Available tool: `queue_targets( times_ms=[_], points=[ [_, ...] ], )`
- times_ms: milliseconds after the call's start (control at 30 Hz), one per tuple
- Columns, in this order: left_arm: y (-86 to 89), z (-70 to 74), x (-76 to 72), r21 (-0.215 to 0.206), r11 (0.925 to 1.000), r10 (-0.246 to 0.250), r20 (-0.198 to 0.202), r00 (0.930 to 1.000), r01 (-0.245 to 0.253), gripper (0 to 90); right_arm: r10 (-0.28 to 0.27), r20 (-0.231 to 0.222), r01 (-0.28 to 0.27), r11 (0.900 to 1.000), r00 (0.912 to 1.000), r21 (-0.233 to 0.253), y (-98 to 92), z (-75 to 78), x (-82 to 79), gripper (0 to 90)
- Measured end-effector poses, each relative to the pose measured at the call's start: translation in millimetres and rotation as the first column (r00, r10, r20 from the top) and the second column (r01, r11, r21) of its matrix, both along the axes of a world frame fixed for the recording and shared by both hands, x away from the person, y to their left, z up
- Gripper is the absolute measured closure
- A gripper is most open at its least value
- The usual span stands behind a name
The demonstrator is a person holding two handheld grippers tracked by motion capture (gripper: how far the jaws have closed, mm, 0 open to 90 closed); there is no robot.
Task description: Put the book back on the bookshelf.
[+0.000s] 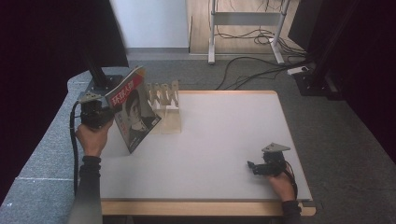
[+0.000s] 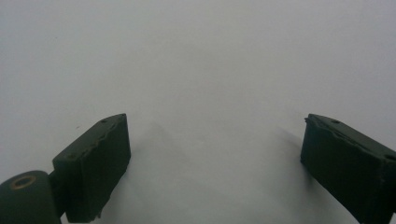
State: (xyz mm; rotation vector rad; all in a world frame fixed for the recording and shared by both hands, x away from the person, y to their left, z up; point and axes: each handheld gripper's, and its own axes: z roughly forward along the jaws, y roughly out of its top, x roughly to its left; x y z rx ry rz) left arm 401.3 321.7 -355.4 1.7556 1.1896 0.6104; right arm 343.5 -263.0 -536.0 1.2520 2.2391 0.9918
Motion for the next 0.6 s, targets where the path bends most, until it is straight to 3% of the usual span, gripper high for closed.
queue_targets(
  times_ms=[233,400,600],
  points=[
    [3.7,0.6,2.8,-0.099,0.9951,0.008,0.066,0.9978,-0.001,87.1,0.0,0.0,0.0,1.0,1.0,0.0,0.0,0.0,0.0,7.5],
    [0.9,0.8,-2.8,-0.115,0.9927,-0.021,0.146,0.9891,0.038,87.1,0.0,0.0,0.0,1.0,1.0,0.0,0.0,0.0,0.0,7.5],
    [-1.7,-7.4,0.2,-0.088,0.9961,0.011,0.171,0.9853,0.005,86.8,0.0,0.0,0.0,1.0,1.0,0.0,0.0,0.0,-0.1,7.5]
  ],
)
